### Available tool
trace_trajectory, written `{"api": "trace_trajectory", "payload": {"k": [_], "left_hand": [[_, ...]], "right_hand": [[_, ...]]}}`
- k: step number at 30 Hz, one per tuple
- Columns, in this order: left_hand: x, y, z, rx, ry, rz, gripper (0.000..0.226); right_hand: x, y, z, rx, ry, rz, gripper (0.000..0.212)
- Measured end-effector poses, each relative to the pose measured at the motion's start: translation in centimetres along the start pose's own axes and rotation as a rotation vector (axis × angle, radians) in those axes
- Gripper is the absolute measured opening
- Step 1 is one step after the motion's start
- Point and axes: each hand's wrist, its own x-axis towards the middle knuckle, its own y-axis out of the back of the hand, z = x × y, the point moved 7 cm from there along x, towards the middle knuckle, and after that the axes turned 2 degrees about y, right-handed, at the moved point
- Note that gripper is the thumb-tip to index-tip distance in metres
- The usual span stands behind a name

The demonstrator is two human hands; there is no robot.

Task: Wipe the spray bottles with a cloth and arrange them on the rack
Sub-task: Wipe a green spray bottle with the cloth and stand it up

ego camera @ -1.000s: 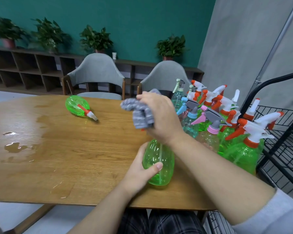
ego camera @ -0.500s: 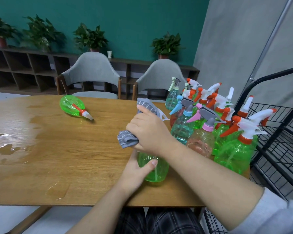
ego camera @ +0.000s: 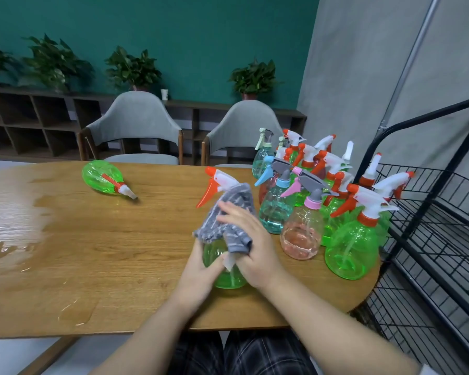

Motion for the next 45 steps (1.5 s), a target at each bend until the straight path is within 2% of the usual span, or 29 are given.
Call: {"api": "trace_trajectory", "payload": {"k": [2,3,6,7,9,11,15,18,21,26,32,36,39,45], "left_hand": [[-0.1,0.0,0.0,0.040,-0.006,-0.024,0.076],[-0.1,0.0,-0.1,0.042,-0.012,-0.017,0.073],[-0.1,-0.1,-0.1,0.055,-0.019,-0.021,0.067],[-0.2,-0.5,0.0,0.069,-0.019,-0.040,0.065],[-0.3,-1.2,0.3,0.094,-0.019,-0.069,0.064],[-0.1,-1.9,0.8,0.129,-0.026,-0.102,0.067],[0.5,-3.2,1.1,0.271,-0.037,-0.138,0.072],[0.8,-4.7,0.1,0.479,-0.040,-0.181,0.075],[0.8,-6.6,-0.3,0.510,-0.010,-0.192,0.078],[0.9,-9.9,-1.0,0.549,0.009,-0.263,0.097],[0.8,-12.5,-2.3,0.651,0.074,-0.305,0.098],[0.8,-13.7,-2.3,0.687,0.091,-0.309,0.095],[0.6,-14.1,-1.8,0.707,0.063,-0.302,0.101],[0.5,-13.3,-2.2,0.832,-0.020,-0.311,0.110]], "right_hand": [[-0.8,0.0,0.4,0.136,-0.143,0.089,0.047],[-1.1,0.2,0.4,0.207,-0.214,0.126,0.045],[-1.7,0.9,1.1,0.358,-0.532,0.242,0.019],[-2.3,1.6,1.7,0.347,-0.643,0.265,0.016],[-3.2,2.8,2.9,0.245,-0.781,0.243,0.039],[-3.6,4.0,3.5,0.162,-0.808,0.211,0.047],[-4.0,7.2,4.0,-0.027,-0.768,0.220,0.049],[-5.1,10.2,4.4,-0.156,-0.752,0.273,0.045],[-6.3,12.4,4.1,-0.177,-0.756,0.329,0.045],[-7.0,15.2,2.6,-0.188,-0.687,0.397,0.050],[-6.8,16.7,0.8,-0.145,-0.574,0.470,0.049],[-6.4,16.8,-0.3,-0.128,-0.517,0.510,0.031],[-5.7,16.3,-1.1,-0.112,-0.471,0.516,0.019],[-5.0,14.2,-2.1,-0.079,-0.446,0.488,0.010]]}}
